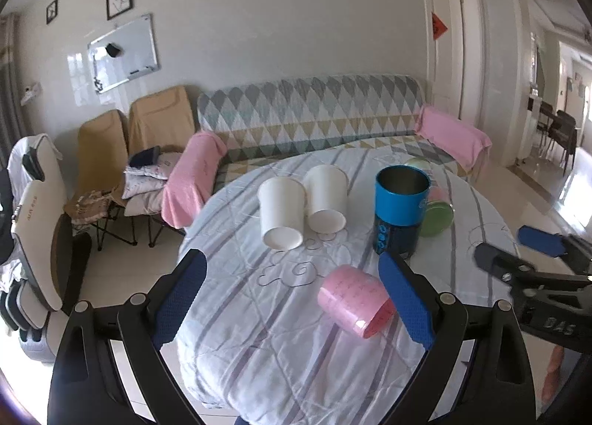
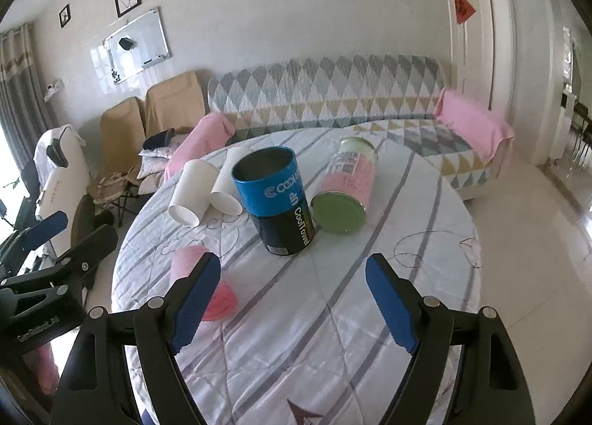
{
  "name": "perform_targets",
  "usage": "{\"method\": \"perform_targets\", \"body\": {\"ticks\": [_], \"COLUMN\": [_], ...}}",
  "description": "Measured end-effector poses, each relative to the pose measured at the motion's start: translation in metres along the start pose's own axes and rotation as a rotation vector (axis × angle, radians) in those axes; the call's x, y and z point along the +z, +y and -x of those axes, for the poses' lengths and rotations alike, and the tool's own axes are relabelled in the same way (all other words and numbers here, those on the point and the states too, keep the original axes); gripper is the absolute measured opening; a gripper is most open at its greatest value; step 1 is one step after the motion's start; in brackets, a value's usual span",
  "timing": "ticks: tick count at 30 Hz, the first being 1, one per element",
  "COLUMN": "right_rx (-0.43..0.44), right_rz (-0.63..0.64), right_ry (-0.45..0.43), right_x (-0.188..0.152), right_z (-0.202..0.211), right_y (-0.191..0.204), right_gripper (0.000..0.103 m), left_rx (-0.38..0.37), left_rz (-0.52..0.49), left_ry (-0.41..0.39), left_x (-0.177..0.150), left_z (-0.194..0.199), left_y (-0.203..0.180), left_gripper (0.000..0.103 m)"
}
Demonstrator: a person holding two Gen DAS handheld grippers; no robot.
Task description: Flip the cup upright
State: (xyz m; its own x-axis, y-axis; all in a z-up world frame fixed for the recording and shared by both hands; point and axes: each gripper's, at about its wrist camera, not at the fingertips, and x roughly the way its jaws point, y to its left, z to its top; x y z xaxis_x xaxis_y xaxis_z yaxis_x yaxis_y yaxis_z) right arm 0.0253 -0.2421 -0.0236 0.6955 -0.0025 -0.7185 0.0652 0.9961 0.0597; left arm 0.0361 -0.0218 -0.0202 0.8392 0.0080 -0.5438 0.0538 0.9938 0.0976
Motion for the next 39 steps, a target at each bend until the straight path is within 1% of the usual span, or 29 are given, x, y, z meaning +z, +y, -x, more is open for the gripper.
{"method": "perform_targets", "body": {"ticks": [7,13,17,20,26,31,34,37,39], "right_rx": [-0.039,-0.076,-0.086,-0.103,-0.104,-0.101,-0.095,-0.088,-0.087], "right_rz": [0.018,0.037,0.047,0.056,0.055,0.053,0.057,0.068,0.066], "right_ry": [-0.054,-0.105,-0.119,-0.129,-0.138,-0.178,-0.215,-0.222,-0.222], "right_x": [-0.004,-0.008,-0.010,-0.010,-0.011,-0.012,-0.012,-0.013,-0.014], "right_z": [0.025,0.041,0.047,0.050,0.052,0.059,0.063,0.064,0.064], "right_y": [0.016,0.026,0.030,0.033,0.033,0.032,0.030,0.025,0.023], "right_gripper": [0.082,0.082,0.082,0.082,0.082,0.082,0.082,0.082,0.082], "left_rx": [-0.011,-0.046,-0.068,-0.099,-0.110,-0.099,-0.085,-0.057,-0.055], "left_rz": [0.021,0.043,0.044,0.054,0.052,0.047,0.054,0.050,0.050], "left_ry": [-0.003,0.007,0.001,0.002,-0.012,-0.039,-0.044,-0.044,-0.034], "left_x": [-0.009,-0.012,-0.015,-0.015,-0.014,-0.014,-0.014,-0.013,-0.012], "left_z": [0.014,0.020,0.025,0.028,0.030,0.033,0.033,0.033,0.032], "left_y": [0.008,0.010,0.009,0.009,0.004,0.000,-0.005,-0.011,-0.015], "left_gripper": [0.096,0.096,0.096,0.096,0.096,0.096,0.103,0.103,0.103]}}
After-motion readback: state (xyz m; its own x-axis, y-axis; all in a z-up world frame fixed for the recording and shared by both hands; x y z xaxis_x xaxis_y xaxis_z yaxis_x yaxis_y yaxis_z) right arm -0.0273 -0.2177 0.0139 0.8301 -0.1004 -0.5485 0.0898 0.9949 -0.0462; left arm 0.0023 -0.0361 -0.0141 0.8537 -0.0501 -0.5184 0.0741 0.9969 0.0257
